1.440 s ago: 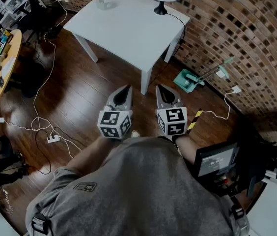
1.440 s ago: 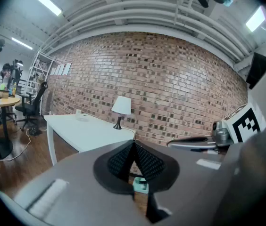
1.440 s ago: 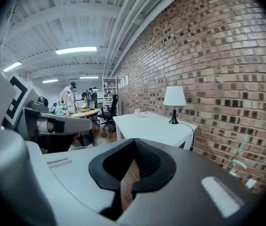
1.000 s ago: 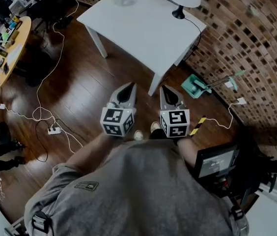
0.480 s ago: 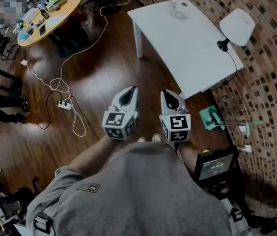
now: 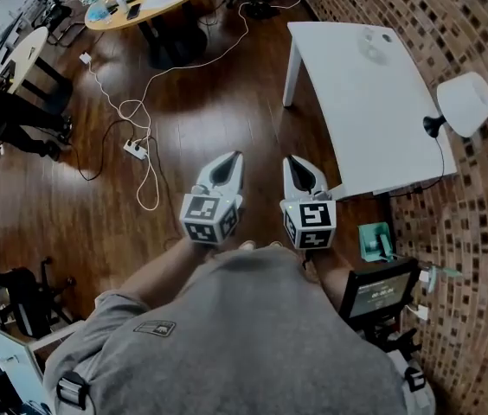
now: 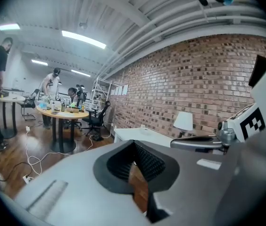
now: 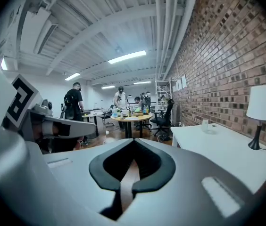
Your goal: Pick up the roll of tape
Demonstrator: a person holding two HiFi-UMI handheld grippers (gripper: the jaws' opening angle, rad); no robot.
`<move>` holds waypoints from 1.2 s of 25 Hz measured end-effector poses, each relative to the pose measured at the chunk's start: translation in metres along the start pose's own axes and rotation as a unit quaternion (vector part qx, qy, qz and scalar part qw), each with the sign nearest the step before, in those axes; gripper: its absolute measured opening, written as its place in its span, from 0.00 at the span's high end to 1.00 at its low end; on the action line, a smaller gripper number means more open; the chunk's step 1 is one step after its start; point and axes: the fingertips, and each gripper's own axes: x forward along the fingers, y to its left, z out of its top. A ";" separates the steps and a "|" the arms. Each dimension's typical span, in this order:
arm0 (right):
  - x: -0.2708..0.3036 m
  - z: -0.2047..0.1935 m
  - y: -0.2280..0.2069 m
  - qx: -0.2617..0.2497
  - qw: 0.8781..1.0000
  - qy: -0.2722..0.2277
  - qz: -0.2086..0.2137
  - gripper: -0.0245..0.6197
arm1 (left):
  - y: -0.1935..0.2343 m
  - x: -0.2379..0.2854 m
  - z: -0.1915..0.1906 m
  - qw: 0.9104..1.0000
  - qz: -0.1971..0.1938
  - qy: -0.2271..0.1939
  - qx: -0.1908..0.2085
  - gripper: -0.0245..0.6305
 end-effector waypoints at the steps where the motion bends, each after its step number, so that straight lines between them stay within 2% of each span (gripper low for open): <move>1: 0.002 0.001 0.002 -0.002 1.000 -0.001 0.007 0.95 | 0.002 -0.001 0.000 1.000 0.005 -0.001 0.000 0.96; 7: 0.005 -0.001 0.002 -0.003 0.999 -0.005 0.033 0.95 | 0.003 0.003 0.000 1.000 0.029 -0.005 0.001 0.96; 16: 0.032 -0.003 0.002 0.011 0.999 0.007 0.037 0.95 | 0.032 0.018 0.007 0.999 0.044 -0.006 -0.005 0.96; 20: 0.064 0.008 0.013 0.019 0.999 0.004 0.036 0.95 | 0.063 0.034 0.017 0.999 0.035 -0.010 -0.008 0.96; 30: 0.182 0.051 0.056 0.015 1.000 0.010 0.015 0.95 | 0.173 0.082 0.061 1.000 -0.005 -0.018 -0.008 0.96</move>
